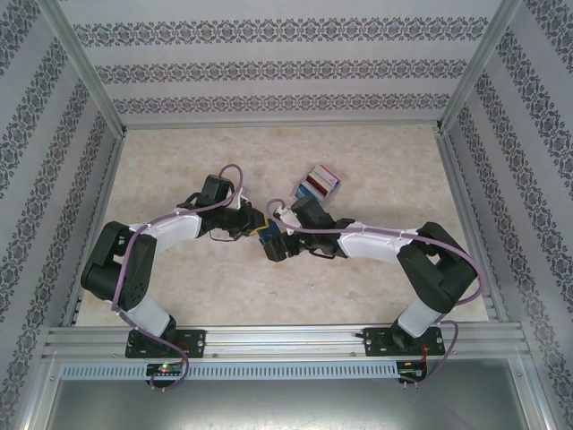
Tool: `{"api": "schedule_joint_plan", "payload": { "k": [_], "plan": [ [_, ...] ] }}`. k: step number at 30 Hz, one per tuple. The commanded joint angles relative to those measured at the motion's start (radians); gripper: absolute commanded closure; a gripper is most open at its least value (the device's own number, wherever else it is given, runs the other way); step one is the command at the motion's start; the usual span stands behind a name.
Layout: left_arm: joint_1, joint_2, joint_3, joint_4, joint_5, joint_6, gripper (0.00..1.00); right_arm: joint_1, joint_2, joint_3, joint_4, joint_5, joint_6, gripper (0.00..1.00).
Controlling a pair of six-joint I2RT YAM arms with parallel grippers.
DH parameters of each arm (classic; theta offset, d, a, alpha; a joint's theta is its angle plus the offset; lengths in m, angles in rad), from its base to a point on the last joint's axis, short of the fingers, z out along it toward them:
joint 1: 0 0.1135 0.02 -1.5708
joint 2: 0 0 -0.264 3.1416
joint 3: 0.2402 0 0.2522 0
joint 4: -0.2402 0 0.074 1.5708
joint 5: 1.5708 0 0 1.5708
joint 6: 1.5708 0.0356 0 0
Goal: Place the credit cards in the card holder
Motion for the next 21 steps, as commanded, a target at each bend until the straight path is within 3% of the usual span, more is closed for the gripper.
{"api": "schedule_joint_plan", "payload": {
  "k": [1,6,12,16,18,21],
  "plan": [
    [-0.010,-0.019,0.063,-0.110,-0.015,-0.066,0.96,0.020,-0.062,-0.040,0.048,0.058,-0.062,0.29],
    [-0.010,-0.006,0.123,-0.333,-0.148,-0.114,1.00,0.081,-0.137,-0.074,0.001,0.173,-0.207,0.26],
    [-0.010,0.018,0.118,-0.375,-0.142,-0.255,1.00,0.175,-0.127,-0.047,-0.013,0.308,-0.321,0.20],
    [-0.010,0.018,0.140,-0.419,-0.171,-0.254,1.00,0.202,-0.060,0.013,-0.026,0.338,-0.339,0.20],
    [-0.012,0.023,0.161,-0.462,-0.181,-0.249,1.00,0.204,-0.010,0.060,-0.057,0.373,-0.308,0.23],
    [-0.012,0.021,0.158,-0.443,-0.164,-0.255,1.00,0.207,0.035,0.070,-0.031,0.380,-0.282,0.35]
  ]
}}
